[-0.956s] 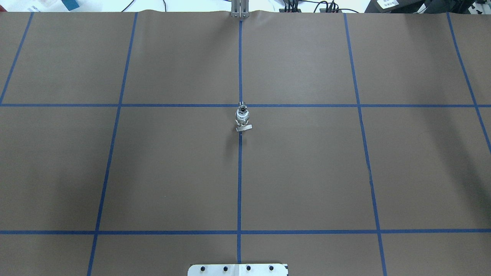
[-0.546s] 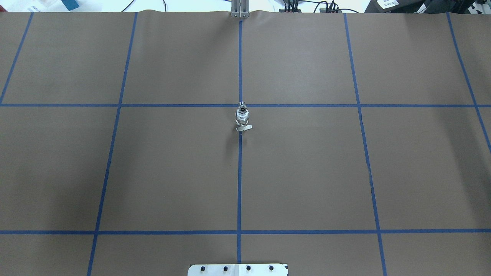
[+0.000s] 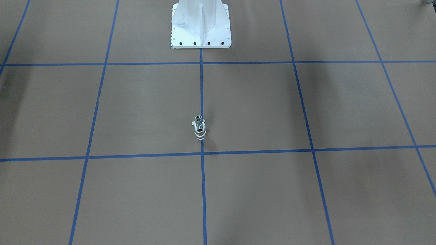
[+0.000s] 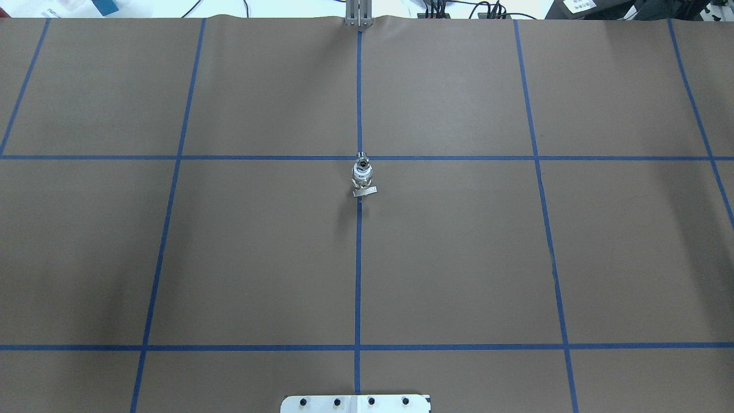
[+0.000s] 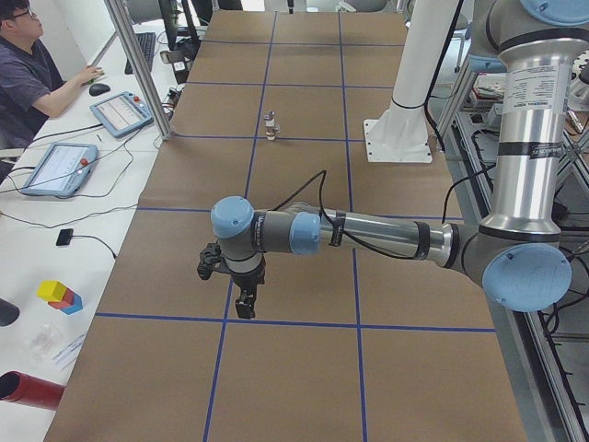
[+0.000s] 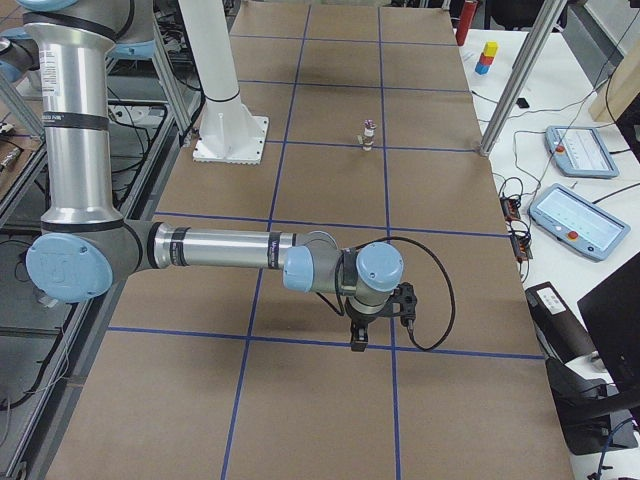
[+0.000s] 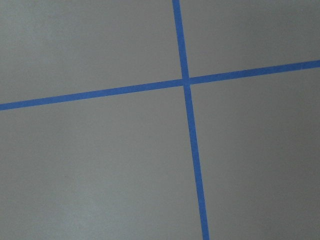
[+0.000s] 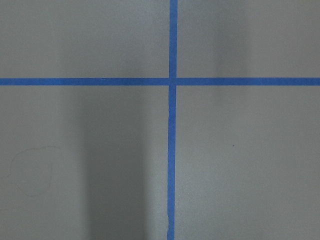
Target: Assemble PPR valve and pipe with both arms
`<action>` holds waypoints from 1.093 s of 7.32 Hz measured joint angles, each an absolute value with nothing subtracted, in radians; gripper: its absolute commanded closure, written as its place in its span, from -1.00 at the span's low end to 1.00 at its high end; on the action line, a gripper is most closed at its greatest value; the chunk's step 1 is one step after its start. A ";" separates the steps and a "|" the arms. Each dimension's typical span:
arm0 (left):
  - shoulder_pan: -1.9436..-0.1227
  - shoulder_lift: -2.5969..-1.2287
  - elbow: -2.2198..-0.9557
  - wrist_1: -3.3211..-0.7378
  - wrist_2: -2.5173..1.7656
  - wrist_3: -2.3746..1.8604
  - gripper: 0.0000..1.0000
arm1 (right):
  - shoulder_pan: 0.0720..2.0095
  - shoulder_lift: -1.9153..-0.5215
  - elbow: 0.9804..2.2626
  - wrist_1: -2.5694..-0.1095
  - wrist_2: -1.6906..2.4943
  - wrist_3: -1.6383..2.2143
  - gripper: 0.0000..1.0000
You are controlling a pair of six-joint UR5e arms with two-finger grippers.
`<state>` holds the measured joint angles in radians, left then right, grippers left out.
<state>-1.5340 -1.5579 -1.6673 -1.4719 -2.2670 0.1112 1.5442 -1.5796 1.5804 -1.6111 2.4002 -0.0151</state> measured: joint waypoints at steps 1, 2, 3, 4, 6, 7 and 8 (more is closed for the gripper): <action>-1.548 -1.551 -1.665 -1.471 -2.268 0.131 -1.00 | 1.545 -1.578 1.581 -1.611 2.400 -0.015 -0.99; -1.554 -1.548 -1.660 -1.471 -2.269 0.139 -1.00 | 1.546 -1.578 1.582 -1.611 2.402 -0.015 -0.99; -1.555 -1.547 -1.652 -1.472 -2.269 0.143 -1.00 | 1.548 -1.578 1.583 -1.611 2.406 -0.016 -0.99; -1.555 -1.547 -1.647 -1.472 -2.269 0.144 -1.00 | 1.552 -1.577 1.583 -1.610 2.410 -0.016 -0.99; -1.554 -1.549 -1.644 -1.473 -2.270 0.143 -1.00 | 1.556 -1.577 1.583 -1.609 2.412 -0.018 -0.99; -1.553 -1.550 -1.643 -1.473 -2.270 0.143 -1.00 | 1.558 -1.577 1.583 -1.609 2.412 -0.019 -0.99; -1.553 -1.551 -1.644 -1.472 -2.269 0.143 -1.00 | 1.558 -1.577 1.583 -1.609 2.411 -0.020 -0.99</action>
<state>-1.5528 -1.5510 -1.6437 -1.4724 -2.2693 0.1427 1.5580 -1.5769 1.5830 -1.6092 2.4115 -0.0197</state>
